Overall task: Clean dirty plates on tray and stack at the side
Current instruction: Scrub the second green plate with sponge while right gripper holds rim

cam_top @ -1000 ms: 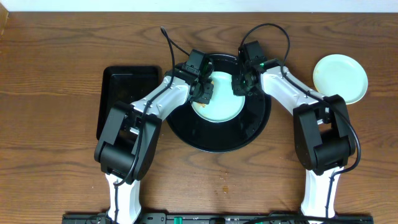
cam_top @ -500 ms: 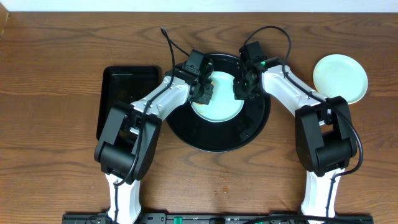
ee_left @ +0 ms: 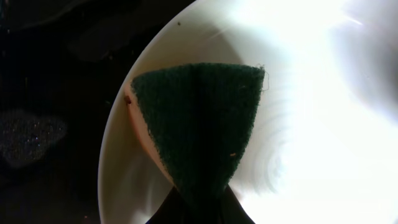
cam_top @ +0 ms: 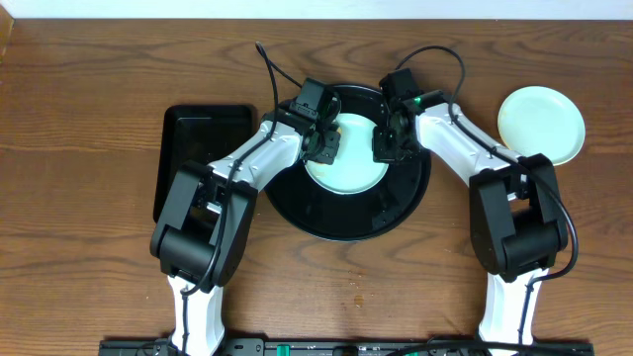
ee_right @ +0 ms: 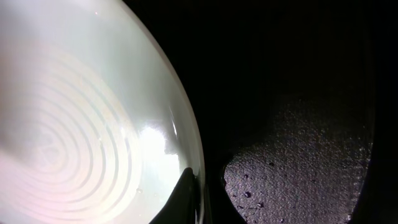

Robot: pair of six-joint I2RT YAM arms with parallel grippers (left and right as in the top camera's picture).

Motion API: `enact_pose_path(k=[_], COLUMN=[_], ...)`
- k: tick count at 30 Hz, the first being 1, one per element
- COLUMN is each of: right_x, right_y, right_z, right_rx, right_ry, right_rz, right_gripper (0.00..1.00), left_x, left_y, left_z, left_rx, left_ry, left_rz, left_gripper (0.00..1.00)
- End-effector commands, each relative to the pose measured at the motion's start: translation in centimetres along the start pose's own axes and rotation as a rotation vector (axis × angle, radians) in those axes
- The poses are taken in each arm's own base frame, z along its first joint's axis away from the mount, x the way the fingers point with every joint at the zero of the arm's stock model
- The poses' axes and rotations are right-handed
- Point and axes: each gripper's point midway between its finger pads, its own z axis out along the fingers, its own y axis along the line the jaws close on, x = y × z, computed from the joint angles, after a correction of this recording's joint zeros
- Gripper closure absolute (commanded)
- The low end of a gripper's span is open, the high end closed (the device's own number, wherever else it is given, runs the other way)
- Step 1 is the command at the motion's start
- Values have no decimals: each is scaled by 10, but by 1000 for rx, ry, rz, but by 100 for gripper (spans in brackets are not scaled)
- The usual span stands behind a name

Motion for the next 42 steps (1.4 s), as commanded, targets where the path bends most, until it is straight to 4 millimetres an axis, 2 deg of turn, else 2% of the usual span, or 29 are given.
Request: enact_pose_path(k=[1,8,23,25,31,36,39,42], right_x=[27,28,27,27,27,27,27,27], right_y=[2,9,9,9,9,10,10,10], right_z=[17,17,17,17,18,18,17,18], right_rx=[49,50,49,48,48,47,47,47], right_ry=[77,70,66,64,64,63,63,63], right_rz=[-23,-43,-44,-43,-43,-45,-44,-44], right_gripper=[99,99,99,99,99,99,99,99], left_x=[3,-6,27,30,35,40,31,5], left_y=[4,5,10,4,-33,-66,-69,-57], left_z=[12,14,25,26,21,8,1,-13], left_rx=[-7,-7,-11,20,240,450,469,404], left_ry=[20,-18,60,68,92,128,104,24], left_rz=[11,11,3,3,-4,-20,-18,-8], left_gripper=[93,92,92,92,92,92,92,92])
